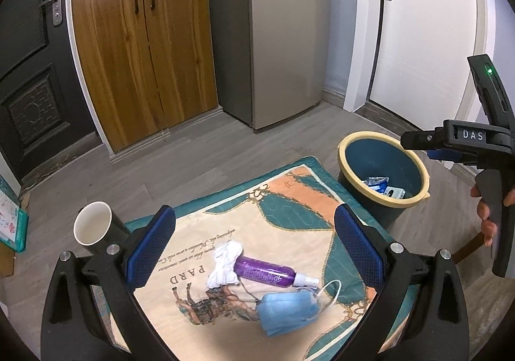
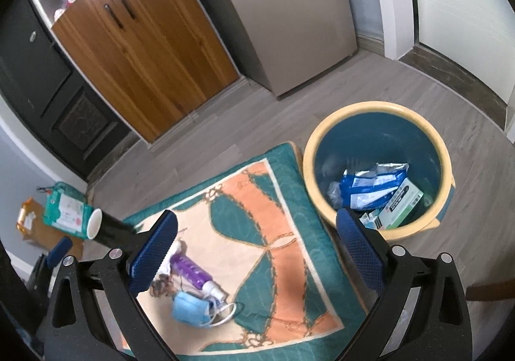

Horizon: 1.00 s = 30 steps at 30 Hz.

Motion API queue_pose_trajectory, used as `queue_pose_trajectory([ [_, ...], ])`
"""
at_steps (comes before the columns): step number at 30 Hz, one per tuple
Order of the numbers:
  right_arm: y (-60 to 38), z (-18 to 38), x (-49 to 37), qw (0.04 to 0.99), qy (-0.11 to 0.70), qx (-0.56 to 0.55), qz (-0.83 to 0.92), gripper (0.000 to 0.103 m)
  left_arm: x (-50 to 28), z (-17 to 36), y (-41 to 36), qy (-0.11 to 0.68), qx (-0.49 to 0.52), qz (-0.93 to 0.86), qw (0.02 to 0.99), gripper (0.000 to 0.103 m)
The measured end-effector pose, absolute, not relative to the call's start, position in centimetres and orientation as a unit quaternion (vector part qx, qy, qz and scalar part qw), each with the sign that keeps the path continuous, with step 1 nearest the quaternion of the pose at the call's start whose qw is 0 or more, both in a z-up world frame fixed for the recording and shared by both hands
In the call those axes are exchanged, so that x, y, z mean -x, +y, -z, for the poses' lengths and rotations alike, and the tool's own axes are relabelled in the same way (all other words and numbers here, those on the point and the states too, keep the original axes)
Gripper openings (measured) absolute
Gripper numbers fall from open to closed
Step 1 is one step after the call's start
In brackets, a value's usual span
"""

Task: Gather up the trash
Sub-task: 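Move both open tools back over the mat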

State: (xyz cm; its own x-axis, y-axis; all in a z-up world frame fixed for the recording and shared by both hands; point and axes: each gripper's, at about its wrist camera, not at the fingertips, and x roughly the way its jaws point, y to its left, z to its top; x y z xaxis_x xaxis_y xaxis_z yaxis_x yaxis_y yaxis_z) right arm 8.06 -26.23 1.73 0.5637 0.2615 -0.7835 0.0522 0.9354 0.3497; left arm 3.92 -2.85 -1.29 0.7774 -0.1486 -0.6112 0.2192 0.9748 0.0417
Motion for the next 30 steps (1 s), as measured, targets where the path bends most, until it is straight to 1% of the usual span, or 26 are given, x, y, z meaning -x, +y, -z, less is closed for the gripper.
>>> queue_pose_trajectory([
  [5,-24.8,-1.9,-8.0,0.867,0.465,-0.162,-0.070,0.098,-3.6,1.5,-2.0,0.320,-0.055,0.094,0.941,0.097],
  [14,-22.4,-0.9,-7.7,0.869,0.479,-0.097,-0.076,0.098,-3.5,1.8,-0.5,0.326,-0.055,0.079,0.940,0.097],
  [18,-22.3,-0.2,-7.7,0.863,0.488,-0.106,-0.075,0.098,-3.7,1.9,0.3,0.331,-0.047,0.067,0.940,0.097],
  [22,-22.1,1.2,-7.7,0.846,0.507,-0.145,-0.081,0.098,-4.1,2.0,0.8,0.336,-0.031,0.058,0.940,0.097],
  [30,-19.7,2.1,-8.1,0.842,0.518,-0.111,-0.100,0.098,-5.0,3.1,0.5,0.352,-0.044,0.052,0.933,0.097],
])
